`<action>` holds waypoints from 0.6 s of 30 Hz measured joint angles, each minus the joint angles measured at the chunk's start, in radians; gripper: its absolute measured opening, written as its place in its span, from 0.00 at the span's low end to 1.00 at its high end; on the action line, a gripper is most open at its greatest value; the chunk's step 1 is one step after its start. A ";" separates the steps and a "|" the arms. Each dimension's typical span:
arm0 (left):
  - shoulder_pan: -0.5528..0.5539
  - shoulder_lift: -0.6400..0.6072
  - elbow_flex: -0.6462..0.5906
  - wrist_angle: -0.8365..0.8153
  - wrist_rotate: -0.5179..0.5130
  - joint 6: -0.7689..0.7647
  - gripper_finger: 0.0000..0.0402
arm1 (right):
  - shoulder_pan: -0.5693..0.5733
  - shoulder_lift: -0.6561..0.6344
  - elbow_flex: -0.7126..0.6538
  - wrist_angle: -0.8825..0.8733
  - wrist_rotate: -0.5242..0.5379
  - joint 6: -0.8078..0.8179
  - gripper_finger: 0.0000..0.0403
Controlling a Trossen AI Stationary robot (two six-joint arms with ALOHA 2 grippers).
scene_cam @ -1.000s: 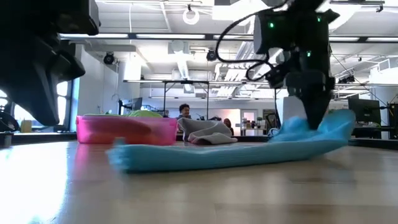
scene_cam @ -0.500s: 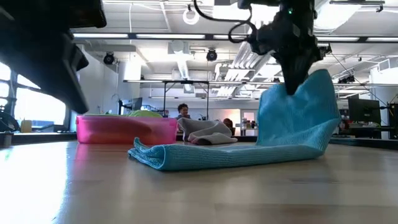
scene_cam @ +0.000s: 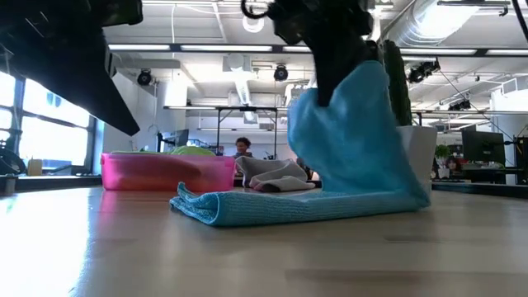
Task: Fold microfiber towels
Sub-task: Fold the blue towel on the table
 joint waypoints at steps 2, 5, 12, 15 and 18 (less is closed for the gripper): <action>-0.008 0.000 0.000 -0.001 -0.016 0.003 0.00 | 0.007 0.027 0.037 0.001 0.001 0.006 0.00; -0.017 -0.001 0.000 0.003 -0.043 0.002 0.00 | 0.017 0.065 0.077 0.005 0.004 0.036 0.00; -0.016 -0.001 0.001 0.007 -0.046 0.021 0.00 | 0.051 0.107 0.093 0.126 0.001 0.061 0.00; -0.016 -0.001 0.001 0.014 -0.046 0.033 0.00 | 0.055 0.107 0.092 0.178 0.001 0.062 0.00; -0.016 -0.001 0.001 0.028 -0.046 0.050 0.00 | 0.054 0.107 0.090 0.201 0.009 0.064 0.00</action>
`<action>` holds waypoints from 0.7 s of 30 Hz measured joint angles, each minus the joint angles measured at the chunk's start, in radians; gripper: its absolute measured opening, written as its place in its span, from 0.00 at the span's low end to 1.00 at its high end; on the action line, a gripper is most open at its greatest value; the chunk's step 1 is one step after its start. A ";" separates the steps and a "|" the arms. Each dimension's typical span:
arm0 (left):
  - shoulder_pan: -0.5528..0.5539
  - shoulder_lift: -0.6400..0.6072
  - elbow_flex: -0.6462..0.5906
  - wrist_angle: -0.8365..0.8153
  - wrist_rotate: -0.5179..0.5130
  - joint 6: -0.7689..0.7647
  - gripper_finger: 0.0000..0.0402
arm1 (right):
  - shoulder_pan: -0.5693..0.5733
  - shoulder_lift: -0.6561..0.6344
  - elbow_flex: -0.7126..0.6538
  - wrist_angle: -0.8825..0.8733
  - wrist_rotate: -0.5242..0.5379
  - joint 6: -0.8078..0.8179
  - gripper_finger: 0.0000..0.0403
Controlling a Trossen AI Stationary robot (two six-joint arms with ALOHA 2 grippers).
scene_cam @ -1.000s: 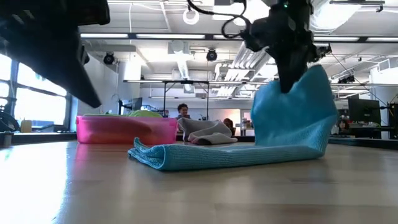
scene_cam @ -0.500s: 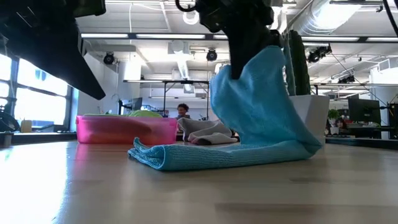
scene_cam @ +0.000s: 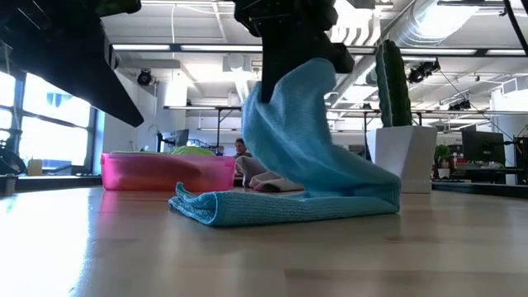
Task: Fold microfiber towels
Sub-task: Fold the blue towel on the table
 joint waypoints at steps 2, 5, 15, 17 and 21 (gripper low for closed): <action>0.000 0.000 0.000 0.000 0.000 0.002 0.00 | -0.001 0.003 0.000 0.016 0.004 -0.003 0.00; 0.000 0.000 0.000 0.000 0.000 0.003 0.00 | -0.002 0.019 0.000 0.025 0.006 -0.041 0.00; 0.000 0.000 0.000 0.001 0.002 0.003 0.00 | -0.003 0.077 -0.001 0.100 -0.010 -0.143 0.10; 0.000 0.000 0.000 0.001 0.002 0.003 0.00 | -0.004 0.077 -0.001 0.107 -0.008 -0.172 0.18; 0.000 0.000 0.000 0.004 0.002 0.003 0.00 | -0.004 0.077 -0.001 0.121 -0.008 -0.204 0.35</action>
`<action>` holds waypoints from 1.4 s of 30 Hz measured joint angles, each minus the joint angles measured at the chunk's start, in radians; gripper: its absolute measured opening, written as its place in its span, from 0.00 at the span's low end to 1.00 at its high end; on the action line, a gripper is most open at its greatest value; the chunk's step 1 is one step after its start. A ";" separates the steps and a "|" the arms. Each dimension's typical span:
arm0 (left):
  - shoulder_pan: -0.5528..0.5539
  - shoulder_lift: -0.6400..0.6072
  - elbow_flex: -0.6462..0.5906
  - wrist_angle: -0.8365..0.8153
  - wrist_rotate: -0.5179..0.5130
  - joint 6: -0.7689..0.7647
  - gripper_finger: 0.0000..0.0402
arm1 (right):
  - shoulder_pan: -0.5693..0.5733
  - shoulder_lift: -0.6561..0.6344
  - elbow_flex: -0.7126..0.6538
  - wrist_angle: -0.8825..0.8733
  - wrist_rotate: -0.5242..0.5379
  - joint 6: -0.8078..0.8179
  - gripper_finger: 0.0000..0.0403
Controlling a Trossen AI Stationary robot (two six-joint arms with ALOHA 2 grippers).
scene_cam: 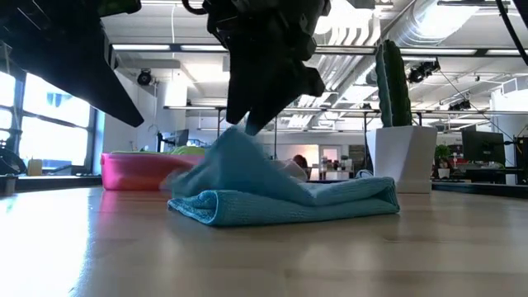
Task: Fold microfiber towels
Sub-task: Fold the blue towel on the table
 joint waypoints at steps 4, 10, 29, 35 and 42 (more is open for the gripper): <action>0.000 0.000 0.000 0.006 -0.003 -0.006 0.00 | -0.001 -0.005 0.013 -0.057 0.002 -0.074 0.46; 0.003 0.000 0.000 0.061 -0.035 -0.008 0.00 | 0.001 -0.013 0.113 -0.310 0.117 -0.276 0.46; 0.104 0.000 0.000 0.150 0.324 -0.122 0.15 | 0.052 -0.495 -0.405 -0.105 0.345 -0.358 0.41; 0.123 0.016 0.000 0.126 0.371 -0.327 0.26 | 0.065 -0.730 -0.794 0.204 0.341 -0.349 0.41; 0.129 0.033 0.000 0.147 0.338 -0.465 0.36 | 0.067 -0.978 -1.111 0.511 0.324 -0.414 0.41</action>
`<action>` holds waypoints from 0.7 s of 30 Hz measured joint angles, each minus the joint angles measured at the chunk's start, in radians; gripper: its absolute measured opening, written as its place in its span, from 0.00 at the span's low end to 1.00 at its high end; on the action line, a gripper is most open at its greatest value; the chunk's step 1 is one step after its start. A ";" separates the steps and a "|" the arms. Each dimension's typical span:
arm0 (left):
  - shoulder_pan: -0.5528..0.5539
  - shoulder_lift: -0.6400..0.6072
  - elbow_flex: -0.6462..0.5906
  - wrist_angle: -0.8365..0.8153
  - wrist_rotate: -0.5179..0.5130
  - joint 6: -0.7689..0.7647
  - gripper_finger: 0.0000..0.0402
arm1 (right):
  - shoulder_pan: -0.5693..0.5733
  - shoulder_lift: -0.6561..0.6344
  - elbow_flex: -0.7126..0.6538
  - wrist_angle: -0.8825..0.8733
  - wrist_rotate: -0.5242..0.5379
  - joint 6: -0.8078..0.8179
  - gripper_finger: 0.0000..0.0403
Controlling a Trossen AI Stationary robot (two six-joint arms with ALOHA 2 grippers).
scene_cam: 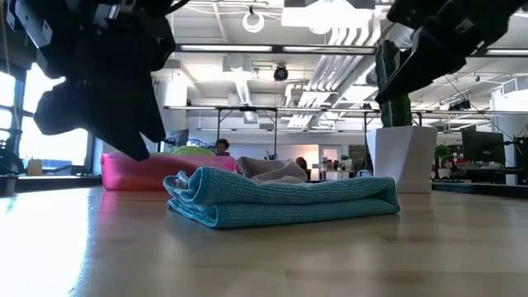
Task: Fold microfiber towels
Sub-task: Fold the blue towel on the table, then put the blue towel into the bin
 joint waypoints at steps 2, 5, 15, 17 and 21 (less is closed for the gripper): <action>-0.001 0.002 0.000 0.002 -0.018 -0.016 0.38 | -0.001 -0.069 -0.079 0.111 -0.013 -0.046 0.41; -0.001 0.002 0.000 0.009 -0.040 -0.039 0.39 | -0.001 -0.167 -0.181 0.260 -0.021 -0.112 0.41; -0.004 0.009 0.000 0.040 -0.192 -0.213 0.40 | -0.002 -0.421 -0.349 0.405 0.020 -0.192 0.41; -0.004 0.015 -0.001 0.031 -0.192 -0.246 0.40 | -0.002 -0.444 -0.363 0.393 0.053 -0.186 0.41; -0.004 0.014 -0.001 0.034 -0.153 -0.275 0.40 | -0.001 -0.457 -0.372 0.356 0.038 -0.057 0.41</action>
